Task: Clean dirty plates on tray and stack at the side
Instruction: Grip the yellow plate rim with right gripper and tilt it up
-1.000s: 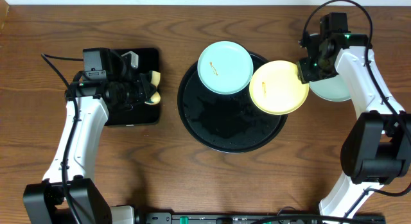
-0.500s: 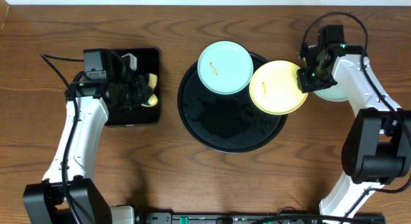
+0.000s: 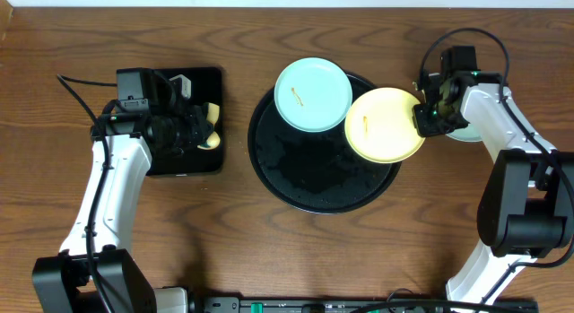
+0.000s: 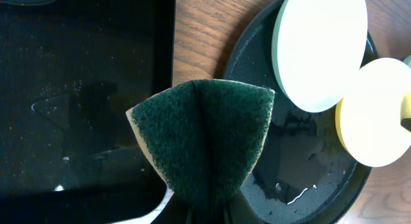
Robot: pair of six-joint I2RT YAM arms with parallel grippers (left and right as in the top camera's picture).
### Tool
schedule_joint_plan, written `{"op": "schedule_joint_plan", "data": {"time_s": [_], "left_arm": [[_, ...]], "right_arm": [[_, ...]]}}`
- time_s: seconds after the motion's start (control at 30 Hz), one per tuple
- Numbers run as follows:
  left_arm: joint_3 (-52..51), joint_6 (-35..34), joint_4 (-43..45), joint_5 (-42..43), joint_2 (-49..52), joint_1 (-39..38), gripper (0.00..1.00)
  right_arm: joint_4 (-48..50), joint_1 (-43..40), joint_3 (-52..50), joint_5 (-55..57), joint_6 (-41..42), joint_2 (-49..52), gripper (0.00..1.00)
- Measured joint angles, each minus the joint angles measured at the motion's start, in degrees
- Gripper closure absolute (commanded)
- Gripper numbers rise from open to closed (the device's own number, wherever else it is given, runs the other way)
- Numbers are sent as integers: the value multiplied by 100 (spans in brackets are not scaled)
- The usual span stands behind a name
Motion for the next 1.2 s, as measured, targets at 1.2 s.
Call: {"op": "schedule_joint_plan", "data": {"time_s": [1.2], "left_arm": [[0,321,715,-1746,267,-4,92]], "right_arm": [[-1451,2214,706,1338,1998,-1725,99]]}}
